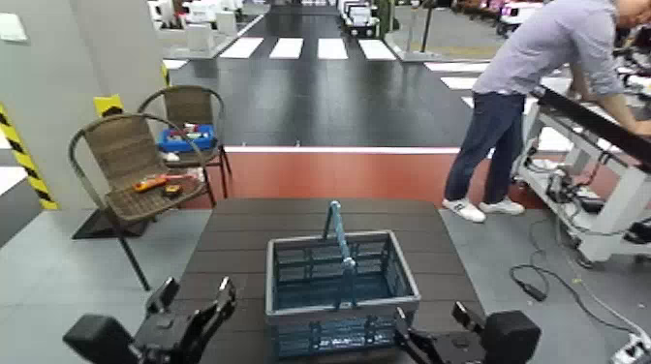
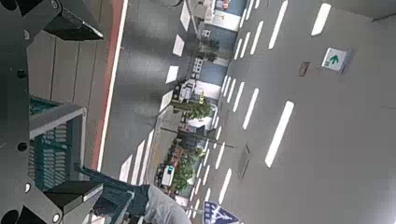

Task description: Place the crate on the table.

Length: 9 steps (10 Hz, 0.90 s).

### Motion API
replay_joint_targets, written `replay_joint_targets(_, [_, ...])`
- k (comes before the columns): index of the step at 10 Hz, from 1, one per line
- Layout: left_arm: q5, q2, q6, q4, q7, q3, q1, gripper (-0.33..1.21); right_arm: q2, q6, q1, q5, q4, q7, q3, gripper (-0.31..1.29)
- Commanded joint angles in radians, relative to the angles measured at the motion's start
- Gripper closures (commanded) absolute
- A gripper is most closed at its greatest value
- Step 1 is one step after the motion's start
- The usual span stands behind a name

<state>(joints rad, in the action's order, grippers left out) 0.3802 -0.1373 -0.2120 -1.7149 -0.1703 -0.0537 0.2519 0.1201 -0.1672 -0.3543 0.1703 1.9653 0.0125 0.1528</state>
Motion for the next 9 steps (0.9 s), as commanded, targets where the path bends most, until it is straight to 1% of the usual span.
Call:
replay_joint_targets(1, [-0.081,0.010,-0.017,-0.023,0.003,0.026,0.078,0.16,0.000,0.000,-0.003,0.000,0.001,0.000,-0.003,0.15])
replay_joint_targets(3, [-0.126,0.015,-0.015,-0.028,0.014,0.021,0.101,0.16,0.000,0.002,-0.003,0.000,0.001,0.000,-0.004,0.15])
replay_joint_targets(6, [-0.170,0.025,-0.037,-0.034,0.020,0.037,0.116,0.16,-0.002,0.000,-0.005,0.000,0.001,0.000,-0.004,0.15])
replay_joint_targets(9, [-0.173,0.028,-0.043,-0.035,0.038,0.037,0.121,0.16,-0.004,-0.003,-0.006,-0.002,0.003,0.000,-0.006,0.15])
